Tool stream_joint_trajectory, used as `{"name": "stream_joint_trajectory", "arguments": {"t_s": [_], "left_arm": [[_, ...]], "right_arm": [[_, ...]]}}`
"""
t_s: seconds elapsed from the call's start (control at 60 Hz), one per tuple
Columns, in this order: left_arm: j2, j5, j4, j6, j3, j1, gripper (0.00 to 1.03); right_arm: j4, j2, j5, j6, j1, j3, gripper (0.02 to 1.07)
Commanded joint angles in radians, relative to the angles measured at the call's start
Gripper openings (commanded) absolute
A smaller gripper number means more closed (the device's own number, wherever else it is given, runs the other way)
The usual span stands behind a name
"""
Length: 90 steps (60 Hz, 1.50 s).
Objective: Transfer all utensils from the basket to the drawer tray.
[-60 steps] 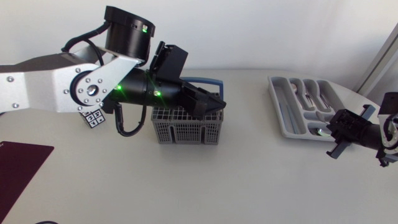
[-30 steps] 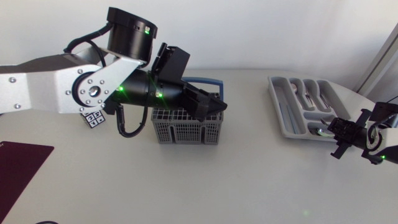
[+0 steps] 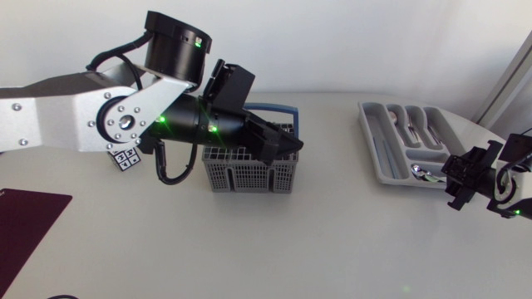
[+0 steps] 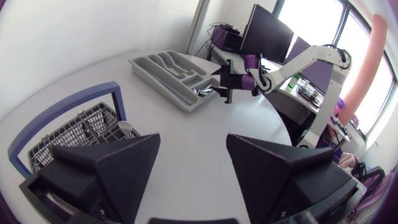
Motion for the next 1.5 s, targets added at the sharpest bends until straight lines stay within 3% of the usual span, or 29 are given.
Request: {"name": "stream_joint_trajectory", "arguments": {"t_s": [0.0, 0.167, 0.35, 0.55, 0.75, 0.9, 1.1, 1.367, 1.483], "left_arm": [[0.0, -0.002, -0.01, 0.016, -0.011, 0.0, 0.75], [-0.003, -0.002, -0.014, 0.019, -0.022, 0.008, 0.75], [-0.011, -0.027, -0.015, 0.05, -0.042, 0.012, 0.75], [-0.018, -0.051, -0.007, 0.088, -0.074, 0.02, 0.75], [-0.021, -0.063, 0.026, 0.121, -0.116, 0.044, 0.75], [-0.026, -0.073, 0.097, 0.16, -0.159, 0.055, 0.75], [-0.002, -0.168, 0.163, 0.283, -0.166, 0.035, 0.75], [0.034, -0.195, 0.212, 0.354, -0.182, 0.028, 0.77], [0.054, -0.29, 0.241, 0.501, -0.185, -0.017, 0.78]], "right_arm": [[-0.023, -0.085, 0.007, 0.005, -0.005, -0.04, 0.91], [-0.256, -0.27, -0.022, 0.131, 0.033, -0.049, 0.91], [-0.568, -0.464, -0.093, 0.321, 0.177, -0.034, 0.91], [-0.707, -0.563, -0.07, 0.568, 0.443, -0.015, 0.91], [-0.712, -0.563, 0.048, 0.783, 0.719, 0.026, 0.9], [-0.698, -0.505, 0.103, 0.89, 0.849, 0.064, 0.9], [-0.651, -0.465, 0.142, 0.972, 0.929, 0.074, 0.9], [-0.583, -0.395, 0.176, 1.005, 0.97, 0.086, 0.87], [-0.582, -0.405, 0.173, 1.01, 0.963, 0.066, 0.87]]}}
